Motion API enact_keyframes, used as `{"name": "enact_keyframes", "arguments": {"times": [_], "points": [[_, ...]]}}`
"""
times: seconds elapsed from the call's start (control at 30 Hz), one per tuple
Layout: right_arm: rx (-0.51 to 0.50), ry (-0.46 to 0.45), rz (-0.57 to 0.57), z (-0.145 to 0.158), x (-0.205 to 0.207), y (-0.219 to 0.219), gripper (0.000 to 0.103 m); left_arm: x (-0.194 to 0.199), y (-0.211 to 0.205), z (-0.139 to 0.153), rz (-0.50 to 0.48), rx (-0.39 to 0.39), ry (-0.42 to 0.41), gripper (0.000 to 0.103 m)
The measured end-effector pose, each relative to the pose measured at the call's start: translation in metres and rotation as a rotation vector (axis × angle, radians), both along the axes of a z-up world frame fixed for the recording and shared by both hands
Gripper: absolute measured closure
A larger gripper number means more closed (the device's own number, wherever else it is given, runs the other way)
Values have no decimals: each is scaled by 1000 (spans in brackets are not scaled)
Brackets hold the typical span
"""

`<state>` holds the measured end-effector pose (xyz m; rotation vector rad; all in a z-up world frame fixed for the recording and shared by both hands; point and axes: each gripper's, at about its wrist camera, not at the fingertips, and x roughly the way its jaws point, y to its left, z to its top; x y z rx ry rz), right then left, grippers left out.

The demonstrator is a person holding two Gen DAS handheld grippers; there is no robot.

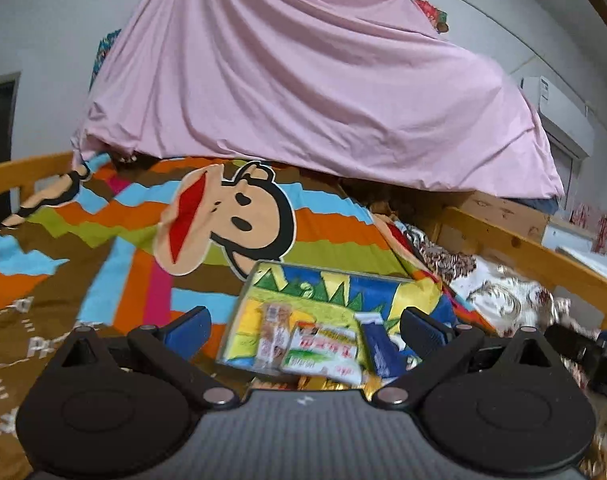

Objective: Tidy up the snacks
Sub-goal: 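Lift both tools away from the tray toward the snack pile, then grasp the rice cracker bag with the left tool while the right tool grasps the orange snack bag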

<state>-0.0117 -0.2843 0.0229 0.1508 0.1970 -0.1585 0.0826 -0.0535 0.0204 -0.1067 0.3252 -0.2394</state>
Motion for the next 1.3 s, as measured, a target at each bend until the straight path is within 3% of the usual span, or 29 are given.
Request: {"name": "enact_keyframes", "arguments": {"times": [0.27,0.63,0.93,1.13,1.3], "points": [[39,24,10,0,-49,8,1,-57,15,-11,5,83,48,1],[121,202,13,-18,-59,21,1,-98,20,-18,-12,207,95,0],[229,359,-41,-27,-34,35,1,-80,31,-14,72,160,245,1],[282,402,-12,-23,-22,46,1,-48,41,5,92,97,373,1],[211,434,31,-32,-11,54,1,-17,36,16,3,191,334,1]]}}
